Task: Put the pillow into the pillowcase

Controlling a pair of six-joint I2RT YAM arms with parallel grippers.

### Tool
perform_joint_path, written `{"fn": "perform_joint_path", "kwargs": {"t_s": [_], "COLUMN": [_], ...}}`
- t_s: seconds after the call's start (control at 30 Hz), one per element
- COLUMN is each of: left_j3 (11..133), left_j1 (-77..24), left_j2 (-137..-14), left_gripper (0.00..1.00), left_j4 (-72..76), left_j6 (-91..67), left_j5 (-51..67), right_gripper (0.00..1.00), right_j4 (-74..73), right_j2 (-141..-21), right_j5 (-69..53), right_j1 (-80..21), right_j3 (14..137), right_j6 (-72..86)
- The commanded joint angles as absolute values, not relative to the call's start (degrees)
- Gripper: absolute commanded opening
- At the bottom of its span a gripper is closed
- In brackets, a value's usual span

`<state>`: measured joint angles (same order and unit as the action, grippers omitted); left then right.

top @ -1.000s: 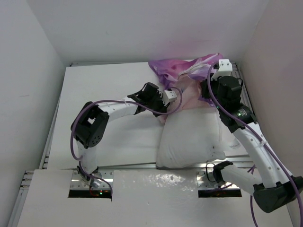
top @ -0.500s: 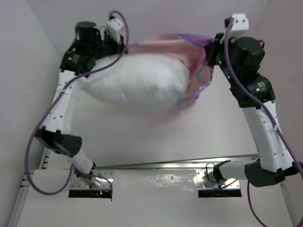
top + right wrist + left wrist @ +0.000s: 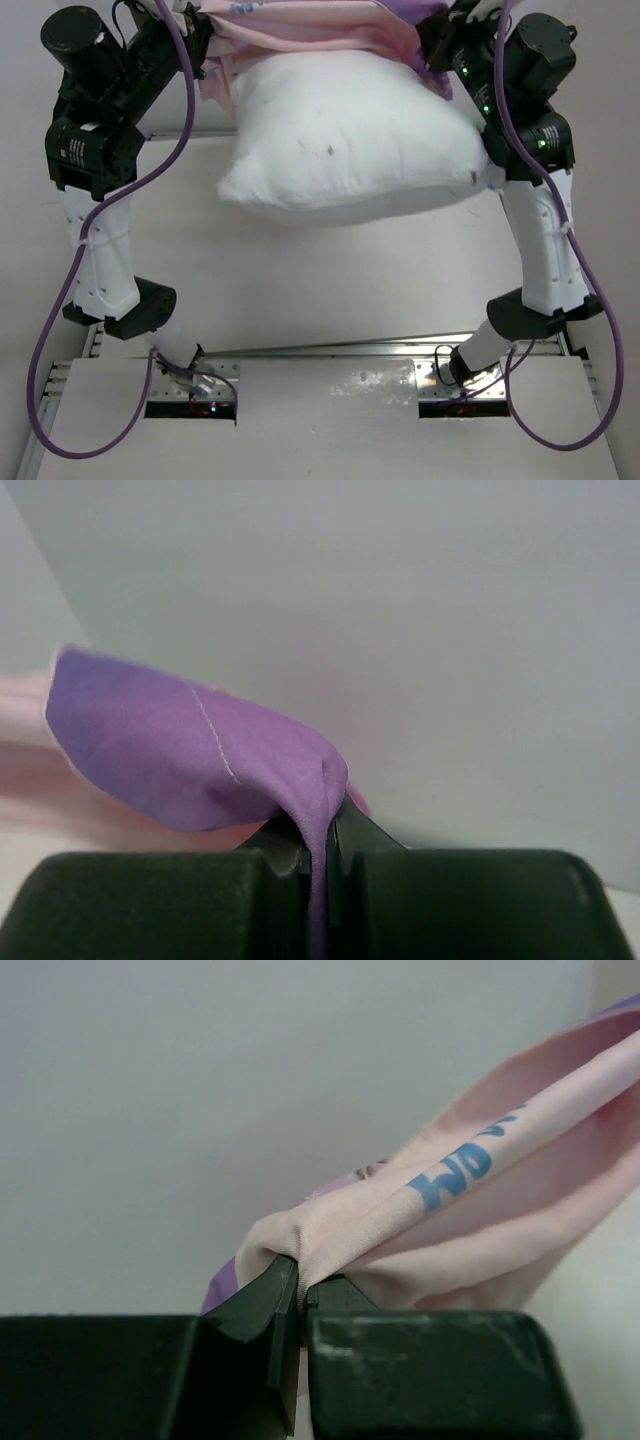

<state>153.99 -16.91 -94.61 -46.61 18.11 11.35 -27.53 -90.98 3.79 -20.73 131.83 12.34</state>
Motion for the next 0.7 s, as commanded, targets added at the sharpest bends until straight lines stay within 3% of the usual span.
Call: {"fn": "perform_joint_path", "kwargs": {"t_s": [0.0, 0.07, 0.1, 0.13, 0.17, 0.2, 0.27, 0.3, 0.33, 0.37, 0.4, 0.47, 0.5, 0.53, 0.57, 0.6, 0.63, 0.67], "left_j3": [154.5, 144.6, 133.7, 133.6, 136.7, 148.9, 161.9, 162.6, 159.8, 144.7, 139.8, 146.0, 158.6, 164.6, 166.6, 164.3, 157.8, 141.3], "left_j1": [-16.2, -16.1, -15.4, -14.3, -13.0, -11.6, -10.4, -10.4, -10.4, -10.4, -10.4, -10.4, -10.4, -10.4, -10.4, -10.4, -10.4, -10.4], "left_j2": [-94.6, -90.7, -89.4, -90.7, -92.5, -94.5, -96.6, -96.3, -94.6, -92.8, -91.2, -94.4, -95.4, -96.5, -95.7, -95.1, -92.7, -90.4], "left_gripper": [0.00, 0.00, 0.00, 0.00, 0.00, 0.00, 0.00, 0.00, 0.00, 0.00, 0.00, 0.00, 0.00, 0.00, 0.00, 0.00, 0.00, 0.00], "left_j4": [-40.9, -40.3, -36.6, -36.4, -36.8, -37.2, -37.0, -38.0, -40.2, -38.9, -36.8, -37.4, -36.5, -36.0, -37.0, -39.5, -41.8, -38.5], "left_j6": [20.5, 21.3, 21.5, 21.5, 20.7, 20.1, 21.9, 21.8, 21.8, 22.5, 22.3, 20.9, 20.8, 20.8, 20.9, 21.4, 22.5, 23.2], "left_j5": [0.1, -0.8, -2.0, -2.0, -2.1, -2.0, -4.8, -6.2, -6.9, -5.0, -4.6, -3.4, -3.7, -4.3, -5.3, -5.4, -5.3, -7.0], "right_gripper": [0.00, 0.00, 0.00, 0.00, 0.00, 0.00, 0.00, 0.00, 0.00, 0.00, 0.00, 0.00, 0.00, 0.00, 0.00, 0.00, 0.00, 0.00], "right_j4": [-22.5, -8.2, -6.3, -12.3, -18.6, -23.8, -26.4, -25.2, -17.0, -7.8, -0.7, -17.8, -23.6, -26.0, -25.8, -25.3, -10.7, -0.2], "right_j2": [-89.2, -81.3, -80.6, -80.6, -84.5, -88.8, -95.8, -93.9, -84.5, -78.7, -75.8, -86.7, -92.6, -98.3, -96.6, -92.2, -85.8, -75.8], "right_j5": [0.2, 2.4, 5.1, 4.2, 2.5, 1.4, 0.8, 1.4, 4.2, 5.9, 6.9, 0.2, -1.8, -2.5, -1.9, -1.1, -0.4, 3.8], "right_j1": [-20.1, -20.1, -19.6, -18.7, -18.3, -18.2, -18.3, -18.3, -18.3, -18.3, -17.9, -15.0, -15.1, -15.1, -15.2, -15.1, -15.1, -14.9], "right_j3": [133.9, 115.4, 107.7, 107.7, 115.8, 137.7, 151.2, 146.3, 135.5, 121.3, 101.9, 117.4, 146.2, 157.0, 157.5, 148.2, 130.9, 102.1], "right_j6": [17.4, 18.7, 19.8, 19.8, 19.8, 19.1, 19.4, 18.6, 18.2, 18.2, 20.5, 22.6, 22.2, 23.2, 23.4, 21.8, 21.3, 21.7]}}
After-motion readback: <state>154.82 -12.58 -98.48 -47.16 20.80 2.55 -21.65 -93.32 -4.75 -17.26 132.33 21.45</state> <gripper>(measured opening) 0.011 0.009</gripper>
